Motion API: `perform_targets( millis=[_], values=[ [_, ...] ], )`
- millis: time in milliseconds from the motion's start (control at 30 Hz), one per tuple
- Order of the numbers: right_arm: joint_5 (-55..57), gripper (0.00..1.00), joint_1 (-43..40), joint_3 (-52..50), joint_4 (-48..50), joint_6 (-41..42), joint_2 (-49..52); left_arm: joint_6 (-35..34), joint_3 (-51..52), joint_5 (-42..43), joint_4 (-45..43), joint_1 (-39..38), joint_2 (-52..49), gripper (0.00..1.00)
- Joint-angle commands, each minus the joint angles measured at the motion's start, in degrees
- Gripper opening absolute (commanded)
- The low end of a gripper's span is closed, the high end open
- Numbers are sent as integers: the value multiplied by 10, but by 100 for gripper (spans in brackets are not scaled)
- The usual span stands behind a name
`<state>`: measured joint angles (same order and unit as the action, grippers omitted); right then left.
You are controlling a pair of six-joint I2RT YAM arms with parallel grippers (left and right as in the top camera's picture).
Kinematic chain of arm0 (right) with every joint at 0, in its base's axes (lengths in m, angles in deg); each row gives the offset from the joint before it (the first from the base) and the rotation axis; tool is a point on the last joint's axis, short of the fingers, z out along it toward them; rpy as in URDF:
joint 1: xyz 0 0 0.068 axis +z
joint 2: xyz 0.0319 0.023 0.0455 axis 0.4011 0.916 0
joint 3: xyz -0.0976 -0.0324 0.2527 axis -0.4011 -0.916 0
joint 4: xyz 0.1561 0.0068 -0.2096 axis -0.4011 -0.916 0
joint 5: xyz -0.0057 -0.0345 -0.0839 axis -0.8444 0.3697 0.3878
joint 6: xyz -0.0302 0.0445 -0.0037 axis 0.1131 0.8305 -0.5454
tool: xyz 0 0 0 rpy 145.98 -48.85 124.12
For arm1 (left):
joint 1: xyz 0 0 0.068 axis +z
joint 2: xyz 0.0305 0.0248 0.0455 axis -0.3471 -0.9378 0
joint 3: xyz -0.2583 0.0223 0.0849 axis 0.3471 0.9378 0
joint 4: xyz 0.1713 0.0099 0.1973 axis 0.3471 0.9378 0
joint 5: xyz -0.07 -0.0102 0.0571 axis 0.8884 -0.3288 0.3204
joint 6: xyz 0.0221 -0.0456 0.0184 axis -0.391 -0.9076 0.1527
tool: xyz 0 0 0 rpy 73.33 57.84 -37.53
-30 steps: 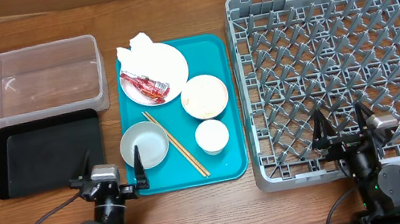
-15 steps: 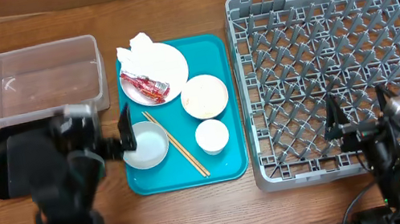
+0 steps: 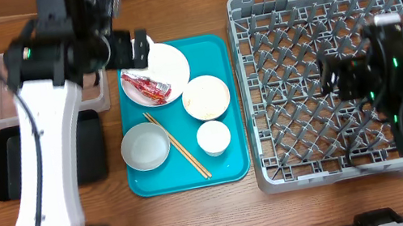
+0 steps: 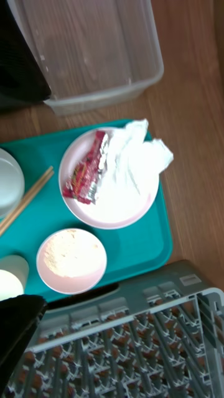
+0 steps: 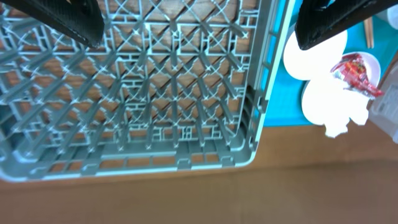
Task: Sort waste into correct bins and load items into the dishwasher
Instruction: 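Move the left gripper to the tissue and wrapper on the pink plate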
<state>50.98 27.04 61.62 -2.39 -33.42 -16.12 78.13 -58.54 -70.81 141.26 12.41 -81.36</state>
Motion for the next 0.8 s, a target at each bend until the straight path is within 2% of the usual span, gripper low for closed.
perform_targets(
  millis=[0, 200, 267, 333, 467, 667, 767],
  values=[
    [-24, 100, -2, 49, -14, 7, 54, -18, -44, 64, 4, -1, -56, 100],
    [-70, 100, -2, 49, -21, 31, 119, -31, -44, 96, -26, -2, -134, 100],
    [-83, 100, -2, 49, -21, 31, 134, -62, -44, 87, -30, -2, -157, 99],
    [-97, 100, -2, 49, -20, 31, 150, -147, -44, 52, -27, -5, -187, 97],
    [-113, 100, -2, 49, -20, 35, 164, -213, -44, -12, -14, -16, -220, 95],
    [-143, 100, -2, 49, -34, 35, 178, -247, -44, -90, -12, -43, -231, 91],
    [-141, 100, -2, 49, -37, 35, 178, -261, -44, -97, -11, -57, -231, 91]
  ],
)
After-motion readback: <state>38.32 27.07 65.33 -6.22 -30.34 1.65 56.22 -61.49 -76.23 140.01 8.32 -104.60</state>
